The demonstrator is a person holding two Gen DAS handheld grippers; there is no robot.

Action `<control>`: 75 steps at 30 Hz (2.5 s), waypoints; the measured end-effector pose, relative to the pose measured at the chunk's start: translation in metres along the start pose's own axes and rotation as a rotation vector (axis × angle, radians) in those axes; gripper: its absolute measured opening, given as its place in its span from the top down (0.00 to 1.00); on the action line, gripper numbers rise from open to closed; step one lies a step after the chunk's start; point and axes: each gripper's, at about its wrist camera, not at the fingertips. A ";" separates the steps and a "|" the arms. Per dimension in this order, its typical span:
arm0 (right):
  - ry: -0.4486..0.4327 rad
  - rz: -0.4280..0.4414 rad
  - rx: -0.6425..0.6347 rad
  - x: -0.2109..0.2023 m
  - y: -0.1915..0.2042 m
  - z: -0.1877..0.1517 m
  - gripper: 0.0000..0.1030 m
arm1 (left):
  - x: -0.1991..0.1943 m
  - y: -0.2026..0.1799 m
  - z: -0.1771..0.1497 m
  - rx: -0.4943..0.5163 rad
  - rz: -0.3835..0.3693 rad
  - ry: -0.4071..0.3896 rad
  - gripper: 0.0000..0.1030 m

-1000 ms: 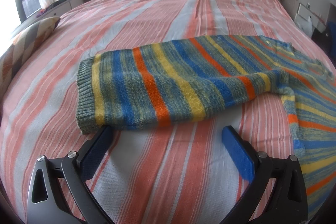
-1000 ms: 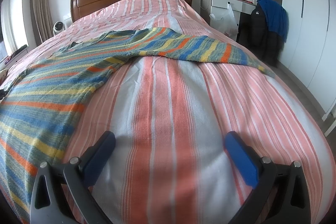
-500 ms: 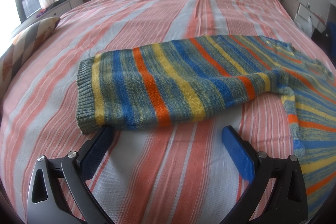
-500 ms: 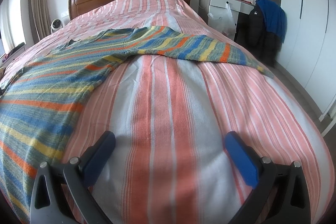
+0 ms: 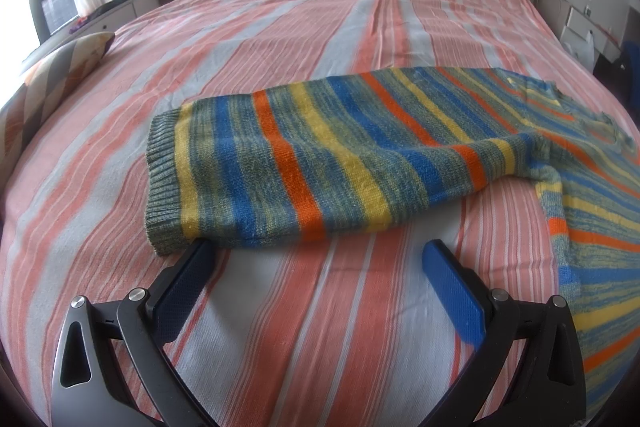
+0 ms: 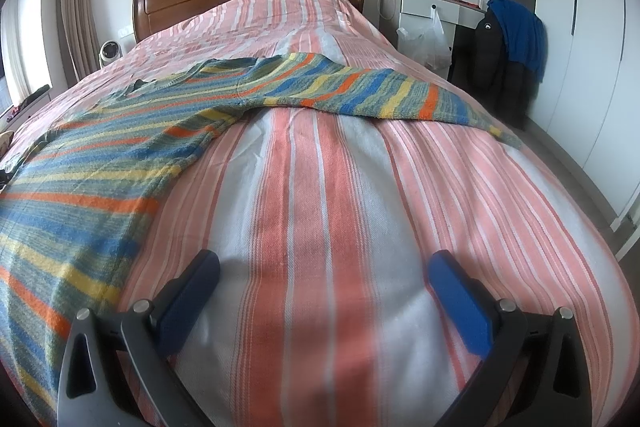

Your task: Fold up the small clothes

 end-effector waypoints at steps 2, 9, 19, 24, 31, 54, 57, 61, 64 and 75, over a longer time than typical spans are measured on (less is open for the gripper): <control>0.000 0.001 0.000 0.000 0.000 0.000 0.00 | 0.000 0.000 0.000 0.000 0.000 0.000 0.00; -0.002 0.000 0.000 0.000 0.000 0.000 0.00 | 0.001 0.000 0.001 -0.004 -0.005 0.001 0.00; 0.099 0.154 0.121 -0.014 -0.025 0.027 0.01 | -0.001 0.000 -0.001 -0.001 0.000 -0.001 0.00; 0.035 0.268 0.471 -0.021 -0.117 0.063 0.01 | -0.001 -0.001 0.000 0.001 0.002 0.003 0.00; 0.095 0.456 1.050 0.026 -0.224 0.036 0.15 | 0.000 0.001 0.001 -0.003 0.001 0.020 0.00; 0.054 0.558 0.465 0.016 -0.030 0.244 0.94 | -0.042 -0.006 -0.053 0.049 -0.134 0.012 0.00; 0.101 0.635 0.358 0.025 0.050 0.260 0.95 | -0.041 -0.005 -0.053 0.046 -0.145 -0.001 0.00; 0.257 0.759 0.286 0.067 0.147 0.241 0.56 | -0.044 -0.005 -0.057 0.053 -0.146 -0.027 0.00; 0.326 0.788 0.348 0.086 0.159 0.219 0.30 | -0.044 -0.004 -0.059 0.050 -0.150 -0.040 0.00; 0.465 0.336 0.350 0.123 0.052 0.142 0.62 | -0.044 -0.006 -0.061 0.056 -0.134 -0.046 0.00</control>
Point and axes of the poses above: each gripper's, at about its wrist camera, not at the fingertips, and x roughly the way its jaws point, y to its left, z to its top, and after that the axes turned 1 degree about -x, right-handed
